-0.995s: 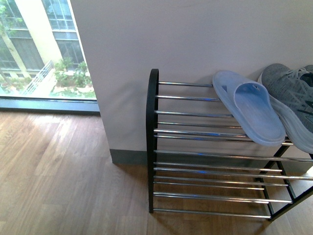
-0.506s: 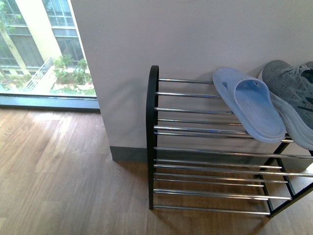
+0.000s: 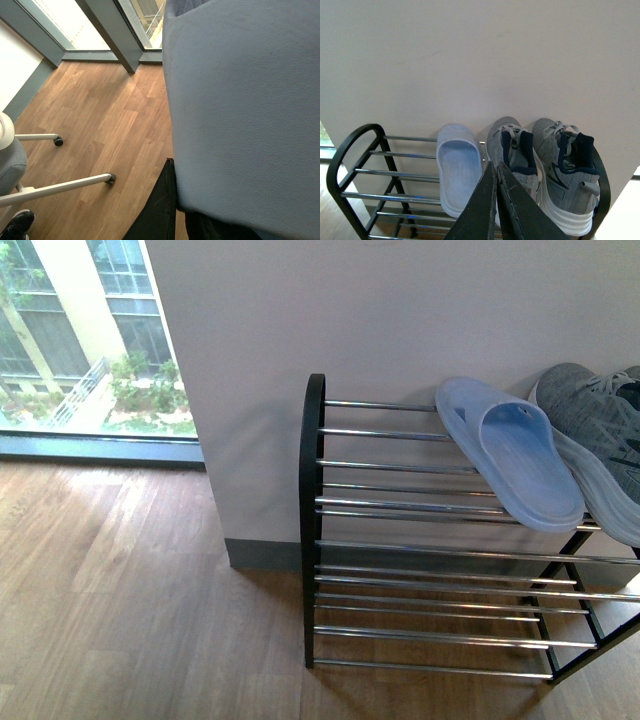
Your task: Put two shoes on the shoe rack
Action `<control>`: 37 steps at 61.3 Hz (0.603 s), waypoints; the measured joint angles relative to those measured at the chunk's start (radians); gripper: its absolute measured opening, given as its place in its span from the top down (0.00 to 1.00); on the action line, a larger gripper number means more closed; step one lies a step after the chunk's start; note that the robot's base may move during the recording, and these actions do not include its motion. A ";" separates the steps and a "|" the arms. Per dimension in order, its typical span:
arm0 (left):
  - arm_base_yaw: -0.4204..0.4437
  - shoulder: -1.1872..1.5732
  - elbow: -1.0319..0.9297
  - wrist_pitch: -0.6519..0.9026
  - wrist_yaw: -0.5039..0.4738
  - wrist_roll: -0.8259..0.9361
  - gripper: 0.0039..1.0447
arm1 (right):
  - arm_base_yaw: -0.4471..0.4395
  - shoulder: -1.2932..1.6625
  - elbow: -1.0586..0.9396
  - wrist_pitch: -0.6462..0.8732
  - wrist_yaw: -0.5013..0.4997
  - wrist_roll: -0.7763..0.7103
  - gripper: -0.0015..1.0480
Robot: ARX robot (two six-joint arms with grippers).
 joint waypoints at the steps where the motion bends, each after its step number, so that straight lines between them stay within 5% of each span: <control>1: 0.000 0.000 0.000 0.000 0.000 0.000 0.99 | 0.000 -0.009 0.000 -0.009 0.000 0.000 0.99; 37: 0.000 0.000 0.000 0.000 0.000 0.000 0.99 | 0.000 -0.196 0.000 -0.194 0.000 0.000 0.99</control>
